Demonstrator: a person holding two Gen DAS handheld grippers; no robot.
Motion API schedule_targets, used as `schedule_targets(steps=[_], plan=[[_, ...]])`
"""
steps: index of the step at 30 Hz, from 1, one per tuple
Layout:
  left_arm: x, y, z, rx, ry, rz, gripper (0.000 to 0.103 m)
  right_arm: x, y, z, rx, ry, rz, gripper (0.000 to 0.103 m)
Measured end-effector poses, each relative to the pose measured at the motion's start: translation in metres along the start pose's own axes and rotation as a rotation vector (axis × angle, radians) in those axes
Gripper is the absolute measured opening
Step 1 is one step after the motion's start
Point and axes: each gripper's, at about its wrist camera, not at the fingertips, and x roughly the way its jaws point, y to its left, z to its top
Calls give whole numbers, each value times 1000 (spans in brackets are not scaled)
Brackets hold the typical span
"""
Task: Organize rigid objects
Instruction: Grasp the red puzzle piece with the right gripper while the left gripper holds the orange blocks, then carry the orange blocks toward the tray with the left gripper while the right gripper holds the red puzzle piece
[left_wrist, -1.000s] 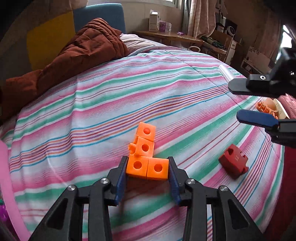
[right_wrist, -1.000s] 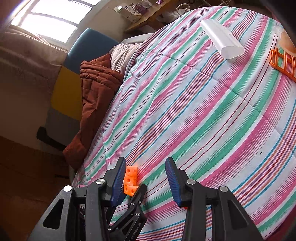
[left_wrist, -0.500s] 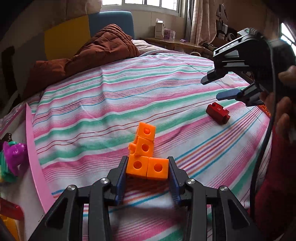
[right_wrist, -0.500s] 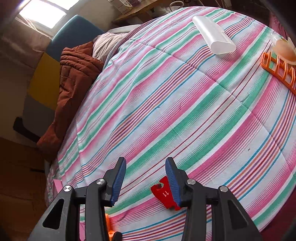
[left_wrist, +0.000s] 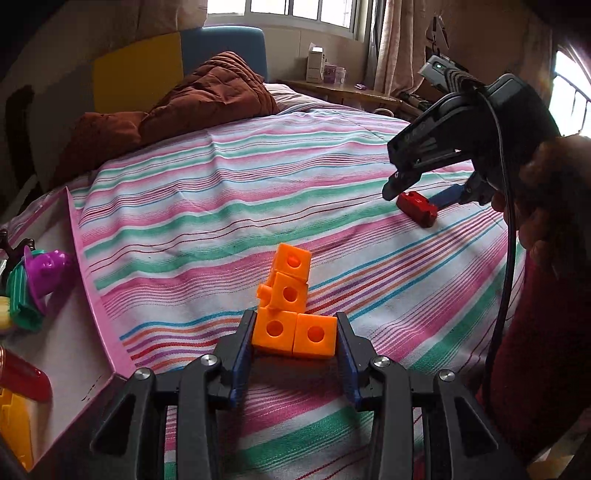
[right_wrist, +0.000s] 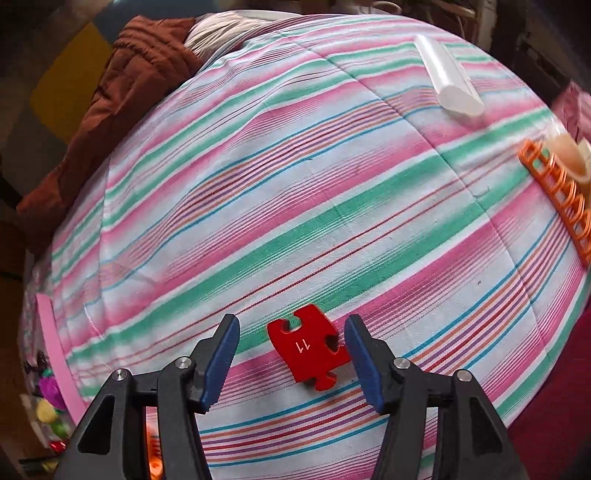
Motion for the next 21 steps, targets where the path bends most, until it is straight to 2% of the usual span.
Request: schedule_targets(steps=[1,3,5,9,11,14,21], plan=[[-1,1,-1,-2,-2,-3,41,2,12,-3,-77,-1,-21,34],[-3,2,-4,-3,-3,-10,41,5,34,-9,-210,0,-33,32],[-5,3,-5,-1,-6,-9,41,7,51,-12,-303,-5,-8,32],[-7,5,-8,-9,-6,-8,41,15,70,-9,-400,2,70,33],[-7,5,-7,-10,-5,-6,41,20,76,-8,-458,-9,68,34],[-8,4,-7,-19,-2,0,41,21,75,-7,-462,-22,77,35],[-17,9,-7,-58,16,13,41,20,82,-19,-545,-82,9,35]])
